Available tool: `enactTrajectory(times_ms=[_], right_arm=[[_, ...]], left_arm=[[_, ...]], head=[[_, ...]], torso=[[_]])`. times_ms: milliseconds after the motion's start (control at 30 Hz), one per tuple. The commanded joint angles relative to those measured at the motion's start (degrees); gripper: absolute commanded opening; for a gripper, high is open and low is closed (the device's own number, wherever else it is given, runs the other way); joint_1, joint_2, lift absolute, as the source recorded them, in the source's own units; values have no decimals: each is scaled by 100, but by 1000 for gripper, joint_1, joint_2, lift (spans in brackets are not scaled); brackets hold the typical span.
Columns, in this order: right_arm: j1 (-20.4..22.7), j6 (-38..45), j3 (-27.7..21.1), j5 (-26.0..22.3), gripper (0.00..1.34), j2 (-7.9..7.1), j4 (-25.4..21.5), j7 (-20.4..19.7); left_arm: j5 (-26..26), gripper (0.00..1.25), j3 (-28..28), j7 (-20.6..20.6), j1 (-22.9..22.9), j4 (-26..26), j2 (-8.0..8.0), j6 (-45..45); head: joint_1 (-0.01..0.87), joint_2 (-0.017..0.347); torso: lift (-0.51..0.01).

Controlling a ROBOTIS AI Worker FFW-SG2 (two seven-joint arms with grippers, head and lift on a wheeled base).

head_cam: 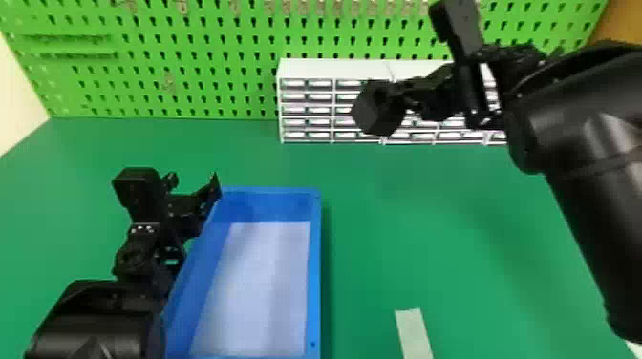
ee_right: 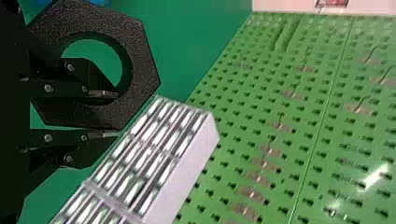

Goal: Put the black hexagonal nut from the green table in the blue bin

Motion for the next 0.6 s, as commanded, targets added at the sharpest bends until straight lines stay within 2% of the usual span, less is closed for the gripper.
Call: enactTrajectory(times_ms=[0,467,567], right_arm=[[-26,-15,303,-280,331,19,-199,0],[-78,-243,1059,-1088,333,55,-305,-9],[-114,-296,1296,-1273,333,46,-305,-114]], left_arm=[[0,762,-4,0,0,3,2,0],[0,762,5,0,-9,-5,11,0],[9,762,5,0,-9,-5,20,0]], head=[[686,51],[686,51],[686,51]], torso=[[-96],[-96],[-96]])
